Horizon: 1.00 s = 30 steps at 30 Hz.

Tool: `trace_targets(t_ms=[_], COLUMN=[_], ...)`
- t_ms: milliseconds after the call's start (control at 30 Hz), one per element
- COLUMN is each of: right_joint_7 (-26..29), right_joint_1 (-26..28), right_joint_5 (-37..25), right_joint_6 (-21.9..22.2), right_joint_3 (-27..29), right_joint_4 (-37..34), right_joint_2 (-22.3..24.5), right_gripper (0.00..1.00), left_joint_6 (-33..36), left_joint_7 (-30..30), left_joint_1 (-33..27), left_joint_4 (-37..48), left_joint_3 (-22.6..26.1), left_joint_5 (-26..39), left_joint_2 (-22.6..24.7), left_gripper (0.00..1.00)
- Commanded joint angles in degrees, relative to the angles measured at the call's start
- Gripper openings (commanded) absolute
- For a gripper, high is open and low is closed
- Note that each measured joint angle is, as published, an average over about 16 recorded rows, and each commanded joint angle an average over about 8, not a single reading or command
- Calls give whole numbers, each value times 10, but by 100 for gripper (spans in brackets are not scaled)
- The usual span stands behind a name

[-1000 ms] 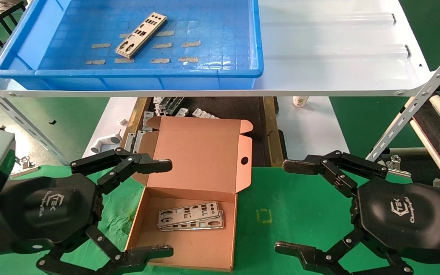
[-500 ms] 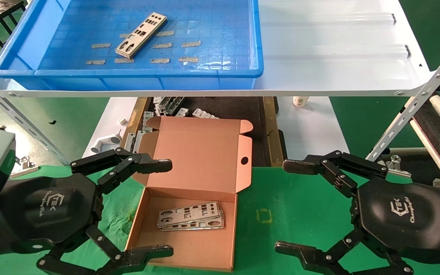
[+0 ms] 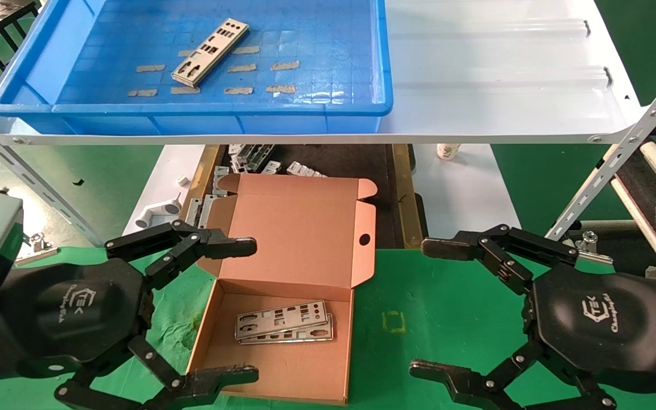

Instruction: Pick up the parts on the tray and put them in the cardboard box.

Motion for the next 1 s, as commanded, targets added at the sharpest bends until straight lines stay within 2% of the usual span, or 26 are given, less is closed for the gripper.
trace_targets(t_ms=[33, 1000], right_joint_7=[0, 0], right_joint_1=[0, 0], right_joint_5=[0, 0], right_joint_6=[0, 0], right_joint_3=[0, 0], right_joint_4=[0, 0], right_joint_2=[0, 0], right_gripper=[100, 100], left_joint_6=[0, 0], left_joint_7=[0, 0], left_joint_1=[0, 0], left_joint_4=[0, 0], left_joint_3=[0, 0], left_joint_5=[0, 0], left_joint_2=[0, 0], left_gripper=[100, 100])
